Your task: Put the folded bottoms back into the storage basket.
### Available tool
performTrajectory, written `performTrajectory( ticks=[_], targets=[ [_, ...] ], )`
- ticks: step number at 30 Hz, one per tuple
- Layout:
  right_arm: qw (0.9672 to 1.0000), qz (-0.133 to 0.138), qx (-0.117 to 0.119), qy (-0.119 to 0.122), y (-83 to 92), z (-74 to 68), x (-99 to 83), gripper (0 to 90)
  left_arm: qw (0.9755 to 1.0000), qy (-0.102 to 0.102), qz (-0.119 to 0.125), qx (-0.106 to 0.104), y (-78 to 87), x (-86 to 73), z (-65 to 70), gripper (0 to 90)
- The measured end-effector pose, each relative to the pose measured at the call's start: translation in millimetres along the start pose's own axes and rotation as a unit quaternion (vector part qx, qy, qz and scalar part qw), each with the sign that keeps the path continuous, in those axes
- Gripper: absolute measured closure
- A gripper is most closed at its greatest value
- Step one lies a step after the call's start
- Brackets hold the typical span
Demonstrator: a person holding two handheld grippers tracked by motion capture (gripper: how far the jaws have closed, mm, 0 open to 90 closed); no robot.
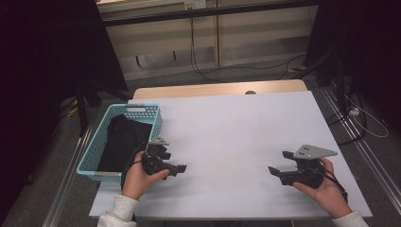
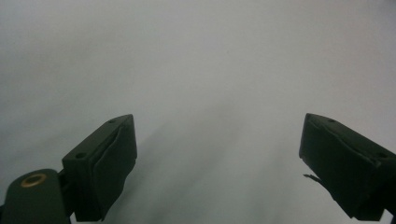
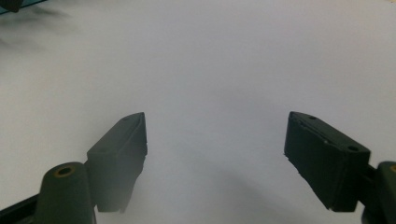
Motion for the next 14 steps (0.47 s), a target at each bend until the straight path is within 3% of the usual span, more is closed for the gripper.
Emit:
performTrajectory(
  ticks=[14],
  targets=[
    [1.0,-0.008,0.003,0.003,-6.1,0.4,-3.7,20.1,1.0,-0.002,0.003,-0.005,-1.3,0.5,3.9,10.7]
  ],
)
Point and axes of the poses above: each handheld gripper's, and its own axes: y roughly backward along the jaws, x roughly out of its top, z roughly to its right, the point moved 4 cm from there along -y, roughly forward along the jaws, and after that the axes turned 15 degrees about x, right-handed, at the moved point
